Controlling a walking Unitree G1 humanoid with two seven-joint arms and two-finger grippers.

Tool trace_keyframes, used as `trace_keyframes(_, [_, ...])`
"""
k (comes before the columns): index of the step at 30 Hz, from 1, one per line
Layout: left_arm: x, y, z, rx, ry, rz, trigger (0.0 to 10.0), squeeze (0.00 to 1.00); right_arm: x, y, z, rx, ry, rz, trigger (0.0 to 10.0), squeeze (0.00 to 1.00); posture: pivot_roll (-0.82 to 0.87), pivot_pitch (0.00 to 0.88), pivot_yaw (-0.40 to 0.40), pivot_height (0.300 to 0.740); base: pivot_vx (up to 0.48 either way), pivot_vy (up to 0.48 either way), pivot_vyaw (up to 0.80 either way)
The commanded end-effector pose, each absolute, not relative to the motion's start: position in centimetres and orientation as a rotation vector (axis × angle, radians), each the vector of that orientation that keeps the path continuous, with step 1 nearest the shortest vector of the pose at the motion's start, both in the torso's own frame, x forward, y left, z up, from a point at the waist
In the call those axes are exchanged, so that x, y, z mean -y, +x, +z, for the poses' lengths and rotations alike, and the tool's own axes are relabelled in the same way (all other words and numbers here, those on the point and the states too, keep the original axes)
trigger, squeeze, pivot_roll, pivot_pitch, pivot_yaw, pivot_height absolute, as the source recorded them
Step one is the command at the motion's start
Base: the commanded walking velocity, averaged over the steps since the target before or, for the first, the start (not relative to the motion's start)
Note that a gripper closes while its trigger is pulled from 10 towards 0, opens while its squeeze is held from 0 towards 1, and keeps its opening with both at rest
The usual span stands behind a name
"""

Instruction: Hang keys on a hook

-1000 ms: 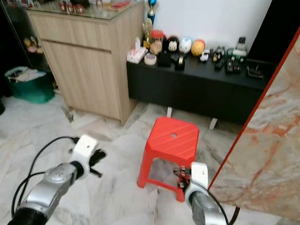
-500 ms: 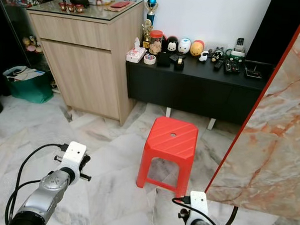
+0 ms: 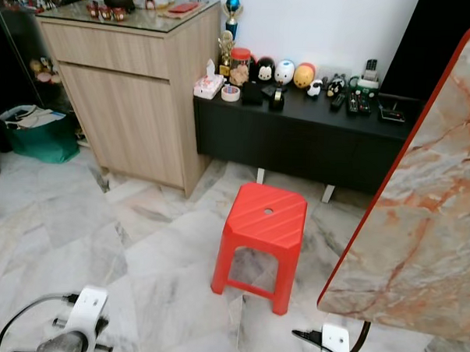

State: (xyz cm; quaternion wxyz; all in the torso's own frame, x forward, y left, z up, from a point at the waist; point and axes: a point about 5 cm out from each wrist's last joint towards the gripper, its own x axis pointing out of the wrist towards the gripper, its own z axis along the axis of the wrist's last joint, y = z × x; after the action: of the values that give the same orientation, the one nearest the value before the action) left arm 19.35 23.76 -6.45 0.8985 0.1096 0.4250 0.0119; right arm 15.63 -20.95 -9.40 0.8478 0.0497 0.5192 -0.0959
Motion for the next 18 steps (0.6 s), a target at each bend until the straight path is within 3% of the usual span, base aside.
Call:
trace_keyframes(1, [-23.5,19.3,-6.6,-0.872,0.207,0.034,10.0,0.00,21.0,15.7,-9.4,-1.095,0.101,-0.208,10.0,0.00,0.00,0.000,-0.038,0.723,0.000,-0.296,0.00])
trace_keyframes(7, [-22.9,18.0,-7.5,-0.923,0.193,0.025,10.0,0.00,21.4,14.6,-9.7,-1.156,0.059,-0.207,10.0,0.00,-0.01,0.000,-0.022,0.723,0.000,-0.416,0.00])
trace_keyframes(11, [-23.2,17.7,-7.7,-0.933,0.185,0.045,10.0,0.00,21.9,14.2,-9.8,-1.173,0.069,-0.226,10.0,0.00,-0.01,0.000,-0.018,0.723,0.000,-0.474,-0.80])
trace_keyframes(18, [-23.6,17.3,-7.8,-0.952,0.197,0.077,10.0,0.00,22.1,14.8,-9.5,-1.171,0.042,-0.194,10.0,0.00,0.00,0.000,-0.011,0.723,0.000,-0.478,0.00])
